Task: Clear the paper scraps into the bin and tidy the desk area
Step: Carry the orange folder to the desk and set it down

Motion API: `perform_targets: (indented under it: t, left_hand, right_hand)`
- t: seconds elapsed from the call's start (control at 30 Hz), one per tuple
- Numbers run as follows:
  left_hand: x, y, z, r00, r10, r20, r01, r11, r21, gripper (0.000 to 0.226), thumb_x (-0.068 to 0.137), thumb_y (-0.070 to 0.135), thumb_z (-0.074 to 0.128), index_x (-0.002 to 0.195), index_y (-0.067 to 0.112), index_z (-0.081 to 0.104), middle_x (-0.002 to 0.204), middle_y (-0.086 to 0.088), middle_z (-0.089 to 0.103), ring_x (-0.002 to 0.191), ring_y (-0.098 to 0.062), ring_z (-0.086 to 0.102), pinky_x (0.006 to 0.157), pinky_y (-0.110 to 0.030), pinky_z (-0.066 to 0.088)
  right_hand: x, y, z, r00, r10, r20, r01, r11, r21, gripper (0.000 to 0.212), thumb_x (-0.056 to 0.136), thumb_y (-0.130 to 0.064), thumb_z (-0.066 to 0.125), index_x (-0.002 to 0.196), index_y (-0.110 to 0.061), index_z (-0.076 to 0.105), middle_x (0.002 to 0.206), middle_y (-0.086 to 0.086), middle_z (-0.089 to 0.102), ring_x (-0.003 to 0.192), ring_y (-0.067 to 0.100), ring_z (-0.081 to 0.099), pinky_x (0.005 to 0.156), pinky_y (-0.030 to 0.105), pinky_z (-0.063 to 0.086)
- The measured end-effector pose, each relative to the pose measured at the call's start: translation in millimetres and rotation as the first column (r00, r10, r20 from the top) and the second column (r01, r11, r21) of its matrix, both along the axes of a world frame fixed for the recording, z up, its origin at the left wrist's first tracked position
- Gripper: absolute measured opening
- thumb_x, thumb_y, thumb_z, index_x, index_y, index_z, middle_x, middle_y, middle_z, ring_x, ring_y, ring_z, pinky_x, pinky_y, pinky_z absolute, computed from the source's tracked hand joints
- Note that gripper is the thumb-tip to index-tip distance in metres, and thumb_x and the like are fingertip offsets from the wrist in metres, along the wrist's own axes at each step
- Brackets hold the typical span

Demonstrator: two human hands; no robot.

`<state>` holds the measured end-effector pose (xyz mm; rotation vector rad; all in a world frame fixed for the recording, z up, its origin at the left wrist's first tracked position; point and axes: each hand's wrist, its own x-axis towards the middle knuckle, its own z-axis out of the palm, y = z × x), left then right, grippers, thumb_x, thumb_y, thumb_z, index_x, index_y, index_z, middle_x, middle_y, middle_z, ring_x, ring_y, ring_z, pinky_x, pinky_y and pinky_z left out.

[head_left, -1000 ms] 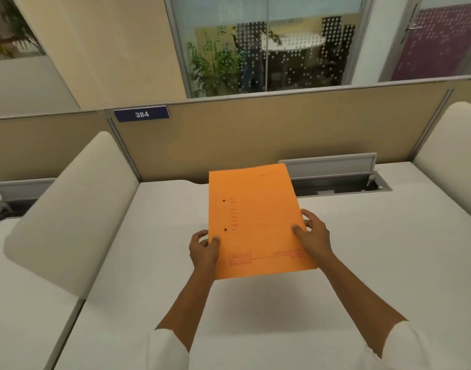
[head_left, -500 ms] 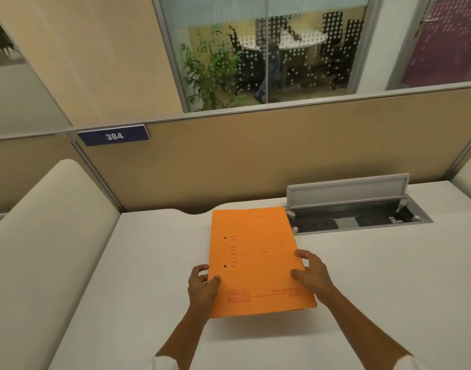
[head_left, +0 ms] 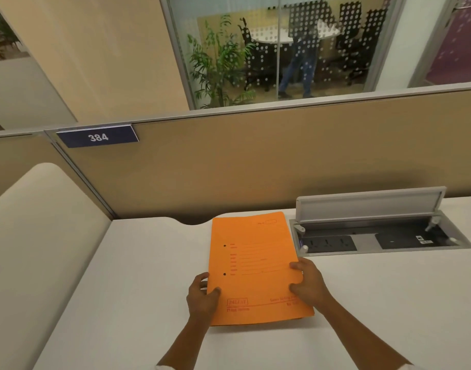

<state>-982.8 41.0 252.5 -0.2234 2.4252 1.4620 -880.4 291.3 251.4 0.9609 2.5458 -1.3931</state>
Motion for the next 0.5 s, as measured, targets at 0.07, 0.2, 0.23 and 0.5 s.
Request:
perform_targets:
  t: [0.07,0.2,0.23,0.5]
  left_hand:
    - [-5.5,4.4,-4.5,0.999,-0.04,-0.012,0.039,0.998,-0.054,0.05,0.084,0.009,0.072,0.13,0.013,0.053,0.121,-0.013,0.061,0.101,-0.031,0.062,0.09,-0.045,0.054]
    - [-16.3,11.4,-10.8,0.983,-0.177,-0.051,0.164,0.966,-0.199,0.069,0.076,0.016,0.08,0.137,0.011,0.048,0.136,-0.014,0.048,0.126,-0.033,0.049,0.105,-0.044,0.043]
    - [-17.7,13.8,-12.1,0.974,-0.22,-0.046,0.203,0.949,-0.242,0.072,0.074,0.021,0.081,0.137,0.012,0.047,0.139,-0.013,0.044,0.13,-0.032,0.044,0.106,-0.042,0.041]
    - [-13.4,17.8,-28.6,0.813,-0.578,0.069,0.45,0.548,-0.706,0.086,0.071,0.07,0.06,0.142,0.03,0.035,0.16,-0.009,0.011,0.145,-0.032,0.014,0.113,-0.047,0.028]
  right_hand:
    - [-8.0,3.1,-2.8,0.998,0.047,0.028,-0.048,0.998,0.031,0.066,0.077,-0.004,0.072,0.138,-0.011,0.048,0.156,0.01,0.028,0.139,0.028,0.036,0.109,0.034,0.037]
    - [-20.7,5.6,-7.2,0.99,0.131,0.059,-0.135,0.988,0.071,0.074,0.079,-0.012,0.075,0.144,-0.015,0.04,0.162,0.008,0.015,0.145,0.027,0.026,0.115,0.036,0.029]
    - [-22.8,5.4,-8.8,0.988,0.144,0.058,-0.148,0.986,0.081,0.075,0.079,-0.014,0.076,0.144,-0.016,0.039,0.162,0.008,0.013,0.146,0.028,0.025,0.115,0.036,0.029]
    - [-28.6,-10.0,-19.9,0.979,0.187,0.081,-0.201,0.946,0.254,0.08,0.083,-0.037,0.073,0.149,-0.016,0.032,0.165,0.005,0.005,0.149,0.028,0.017,0.119,0.039,0.023]
